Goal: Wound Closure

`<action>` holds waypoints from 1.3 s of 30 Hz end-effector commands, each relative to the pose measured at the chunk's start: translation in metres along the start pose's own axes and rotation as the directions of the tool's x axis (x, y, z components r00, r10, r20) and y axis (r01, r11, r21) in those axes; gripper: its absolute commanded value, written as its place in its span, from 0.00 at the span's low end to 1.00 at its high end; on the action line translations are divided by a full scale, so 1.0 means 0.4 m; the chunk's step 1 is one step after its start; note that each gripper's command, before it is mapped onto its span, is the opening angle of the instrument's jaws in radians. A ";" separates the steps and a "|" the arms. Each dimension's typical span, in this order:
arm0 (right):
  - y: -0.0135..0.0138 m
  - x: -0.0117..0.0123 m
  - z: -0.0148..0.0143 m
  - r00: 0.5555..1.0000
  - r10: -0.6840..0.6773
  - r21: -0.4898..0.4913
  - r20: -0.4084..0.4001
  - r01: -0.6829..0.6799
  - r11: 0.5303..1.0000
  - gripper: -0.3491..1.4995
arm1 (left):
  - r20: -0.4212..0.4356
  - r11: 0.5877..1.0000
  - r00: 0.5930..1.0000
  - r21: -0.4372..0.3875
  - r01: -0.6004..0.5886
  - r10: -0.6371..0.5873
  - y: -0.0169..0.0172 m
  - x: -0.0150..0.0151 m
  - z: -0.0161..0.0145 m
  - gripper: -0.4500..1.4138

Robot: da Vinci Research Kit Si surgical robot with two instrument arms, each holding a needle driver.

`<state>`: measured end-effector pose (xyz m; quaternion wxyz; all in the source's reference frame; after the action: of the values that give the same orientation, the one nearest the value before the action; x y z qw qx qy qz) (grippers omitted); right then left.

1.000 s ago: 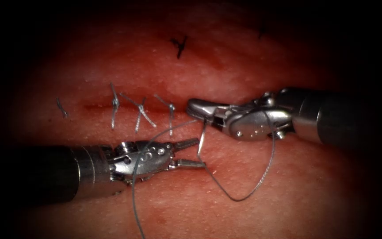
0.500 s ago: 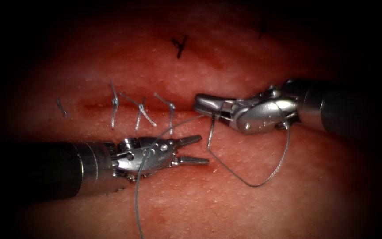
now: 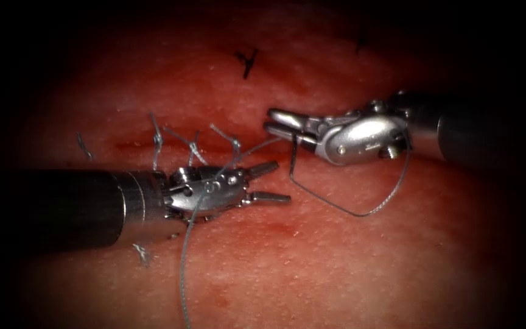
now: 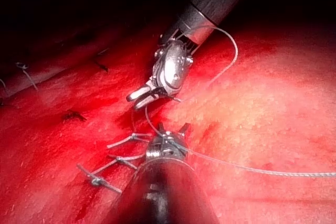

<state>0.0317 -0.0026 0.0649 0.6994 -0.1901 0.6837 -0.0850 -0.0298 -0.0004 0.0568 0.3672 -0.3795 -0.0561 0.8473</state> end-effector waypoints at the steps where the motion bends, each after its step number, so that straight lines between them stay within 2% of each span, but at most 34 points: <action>1: 0.0014 -0.0016 0.0032 1.000 0.010 0.000 -0.005 -0.010 1.000 0.00 | 0.009 1.000 1.000 0.004 -0.005 0.005 0.0000 -0.0002 0.0022 0.39; 8: 0.0042 -0.0033 0.0062 0.992 0.122 0.010 -0.015 -0.122 0.992 0.00 | 0.089 0.999 0.995 0.001 -0.040 0.040 0.0013 -0.0093 0.0019 0.40; 13: 0.0048 -0.0047 0.0063 0.983 0.185 0.017 -0.017 -0.185 0.983 0.00 | 0.100 0.999 0.994 -0.007 -0.045 0.046 0.0022 -0.0108 -0.0002 0.40; 16: 0.0046 -0.0057 0.0064 0.960 0.279 0.032 -0.017 -0.279 0.960 0.00 | 0.109 0.999 0.993 -0.011 -0.049 0.050 0.0019 -0.0115 -0.0012 0.40; 19: 0.0048 -0.0065 0.0066 0.932 0.361 0.053 -0.006 -0.361 0.931 0.00 | 0.108 0.998 0.992 -0.014 -0.056 0.058 0.0014 -0.0120 -0.0017 0.40; 23: 0.0053 -0.0082 0.0072 0.871 0.491 0.068 0.010 -0.491 0.869 0.00 | 0.113 0.998 0.992 -0.013 -0.056 0.057 0.0013 -0.0132 -0.0017 0.40; 26: 0.0042 -0.0092 0.0083 0.856 0.515 0.089 0.034 -0.516 0.852 0.00 | 0.118 0.998 0.991 -0.012 -0.054 0.055 0.0010 -0.0142 -0.0014 0.41; 30: 0.0012 -0.0098 0.0106 0.807 0.588 0.114 0.051 -0.589 0.800 0.00 | 0.120 0.999 0.991 -0.012 -0.052 0.053 0.0004 -0.0149 -0.0012 0.41; 39: 0.0048 -0.0107 0.0129 0.705 0.701 0.062 0.109 -0.708 0.703 0.00 | 0.123 0.999 0.991 -0.007 -0.052 0.052 0.0011 -0.0153 -0.0004 0.41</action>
<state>0.0354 0.0008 0.0680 0.7158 0.1225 0.6671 0.1664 -0.0266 -0.0051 0.0597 0.3402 -0.3275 -0.0711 0.8786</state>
